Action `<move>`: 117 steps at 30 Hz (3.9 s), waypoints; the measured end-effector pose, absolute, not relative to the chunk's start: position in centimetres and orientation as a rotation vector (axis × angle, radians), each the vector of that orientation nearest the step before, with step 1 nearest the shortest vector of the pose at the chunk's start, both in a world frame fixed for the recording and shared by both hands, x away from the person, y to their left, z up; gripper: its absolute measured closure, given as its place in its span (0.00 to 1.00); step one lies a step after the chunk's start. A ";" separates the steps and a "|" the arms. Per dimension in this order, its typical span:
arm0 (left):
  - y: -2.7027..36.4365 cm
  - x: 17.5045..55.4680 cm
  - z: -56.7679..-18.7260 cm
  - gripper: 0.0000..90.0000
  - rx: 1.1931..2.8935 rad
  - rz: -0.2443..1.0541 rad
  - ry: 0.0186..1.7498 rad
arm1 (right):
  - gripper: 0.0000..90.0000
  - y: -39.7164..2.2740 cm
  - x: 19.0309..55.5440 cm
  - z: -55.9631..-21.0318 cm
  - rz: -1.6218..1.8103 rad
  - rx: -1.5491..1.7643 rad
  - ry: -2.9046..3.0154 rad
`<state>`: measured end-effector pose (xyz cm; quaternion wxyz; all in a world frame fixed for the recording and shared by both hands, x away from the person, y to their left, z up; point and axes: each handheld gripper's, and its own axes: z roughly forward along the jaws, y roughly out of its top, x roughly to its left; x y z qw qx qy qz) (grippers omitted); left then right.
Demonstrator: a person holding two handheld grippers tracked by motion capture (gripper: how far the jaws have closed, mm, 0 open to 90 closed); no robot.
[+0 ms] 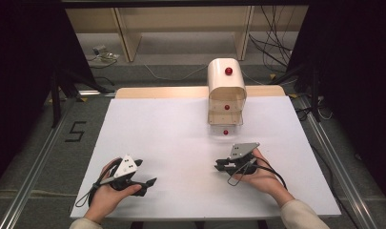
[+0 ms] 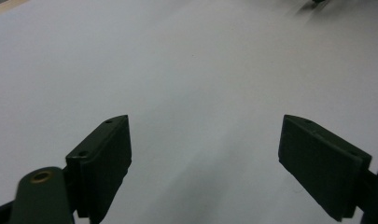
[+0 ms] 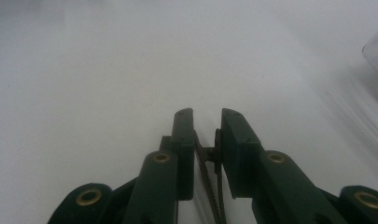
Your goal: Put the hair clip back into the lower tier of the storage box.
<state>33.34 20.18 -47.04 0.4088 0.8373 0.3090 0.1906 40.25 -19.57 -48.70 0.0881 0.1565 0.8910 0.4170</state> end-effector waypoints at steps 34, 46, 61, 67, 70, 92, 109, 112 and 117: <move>20.1 33.3 -47.2 0.19 2.110 0.487 0.777 | 0.85 -20.6 40.2 -47.4 1.314 0.495 2.582; 20.1 33.3 -47.1 0.19 2.110 0.486 0.777 | 0.85 -21.1 40.3 -47.0 1.344 0.522 2.540; 20.2 33.3 -47.1 0.19 2.111 0.489 0.773 | 0.86 -21.7 40.4 -46.3 1.389 0.562 2.472; 20.2 33.3 -47.1 0.19 2.111 0.489 0.774 | 0.86 -21.9 40.5 -46.1 1.409 0.580 2.444; 20.2 33.3 -47.1 0.19 2.111 0.489 0.774 | 0.86 -22.1 40.5 -45.9 1.414 0.590 2.434; 20.2 33.3 -47.2 0.19 2.107 0.489 0.778 | 0.86 -22.6 40.6 -45.1 1.439 0.610 2.366; 20.2 33.3 -47.2 0.19 2.106 0.489 0.776 | 0.85 -23.1 40.8 -44.6 1.455 0.640 2.315; 20.2 33.3 -47.2 0.19 2.107 0.490 0.776 | 0.86 -23.2 40.9 -44.5 1.462 0.644 2.305; 20.2 33.3 -47.2 0.19 2.107 0.490 0.776 | 0.85 -23.3 41.0 -44.3 1.465 0.648 2.287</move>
